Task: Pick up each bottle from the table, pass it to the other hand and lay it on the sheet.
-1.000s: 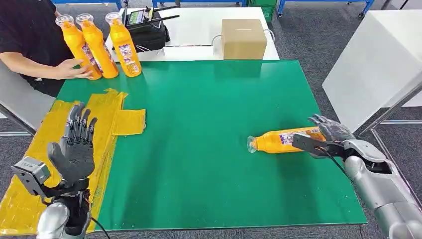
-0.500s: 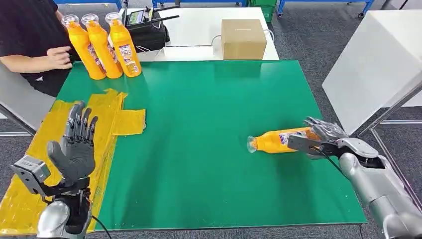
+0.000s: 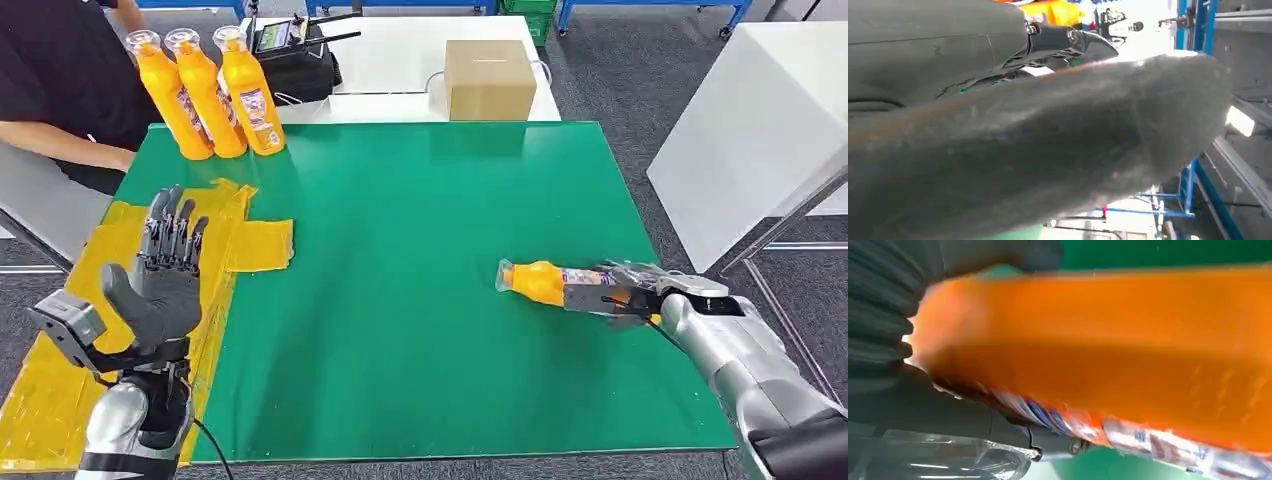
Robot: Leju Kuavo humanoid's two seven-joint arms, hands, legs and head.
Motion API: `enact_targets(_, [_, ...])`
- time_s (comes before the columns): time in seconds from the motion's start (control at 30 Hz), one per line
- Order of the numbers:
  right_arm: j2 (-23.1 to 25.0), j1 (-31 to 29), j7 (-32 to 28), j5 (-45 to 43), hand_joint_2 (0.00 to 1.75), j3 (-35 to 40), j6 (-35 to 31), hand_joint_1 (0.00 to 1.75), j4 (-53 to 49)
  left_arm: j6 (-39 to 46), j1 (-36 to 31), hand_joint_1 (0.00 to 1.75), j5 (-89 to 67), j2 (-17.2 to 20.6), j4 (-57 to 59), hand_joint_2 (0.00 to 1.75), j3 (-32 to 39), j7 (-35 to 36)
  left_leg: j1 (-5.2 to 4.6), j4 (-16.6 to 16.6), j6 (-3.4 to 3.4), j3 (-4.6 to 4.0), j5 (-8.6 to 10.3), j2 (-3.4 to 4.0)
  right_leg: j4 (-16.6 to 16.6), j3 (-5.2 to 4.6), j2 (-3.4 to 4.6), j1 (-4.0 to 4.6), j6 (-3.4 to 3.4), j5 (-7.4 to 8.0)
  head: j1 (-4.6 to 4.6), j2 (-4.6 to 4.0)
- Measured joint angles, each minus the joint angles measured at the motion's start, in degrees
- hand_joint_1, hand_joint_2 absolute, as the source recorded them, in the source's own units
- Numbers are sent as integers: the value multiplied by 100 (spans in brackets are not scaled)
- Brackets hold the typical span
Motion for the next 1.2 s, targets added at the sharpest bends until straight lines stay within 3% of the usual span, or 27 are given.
enact_targets(0.47, [-9, -168, -164, -420, 175, 238, 155, 175, 298, 85, -189, 0, 166, 127, 267, 0, -188, 11, 0, 0, 0, 50, -2, 1, -2, 49, 1, 1, -1, -1, 2, 0])
enact_targets(0.6, [101, 128, -68, -1569, 175, -118, -385, 175, -33, 20, 23, 0, 352, 133, 240, 0, -186, 15, 1, -2, 0, 48, -3, 12, 1, 53, 5, 1, -1, 0, 0, 0])
enact_targets(0.67, [114, 446, -29, -2651, 175, -501, -393, 175, -622, -147, 287, 0, 525, 129, 177, 0, -168, -59, 1, -2, -2, 47, -7, 17, 0, 42, 17, 2, -1, 0, 5, 0])
enact_targets(0.77, [173, 794, 190, -3344, 175, -911, -367, 175, -1452, -269, 544, 0, 603, 109, 164, 0, -164, -116, 1, -1, -5, 22, -1, 3, 0, 12, 9, 3, -1, -1, -4, 0])
enact_targets(0.8, [173, 853, 221, -3377, 175, -973, -367, 175, -1618, -282, 588, 0, 610, 105, 159, 175, -164, -116, 2, -1, -3, 12, 1, -19, 1, 10, -10, 3, -3, -3, -4, 0])
enact_targets(0.97, [195, 1221, -295, -4352, 175, -1324, -470, 175, -2537, -589, 840, 0, 1053, 79, 116, 175, -157, -98, 5, -2, -7, -11, 4, -19, 4, -2, -22, 3, -1, -2, -2, 0])
enact_targets(1.2, [319, 1353, 28, -4736, 175, -1141, -428, 175, -3632, -839, 1194, 0, 1322, -42, 89, 175, -159, -168, 4, -2, -7, -23, 3, -18, 1, -18, -17, 3, -2, -3, 0, 0])
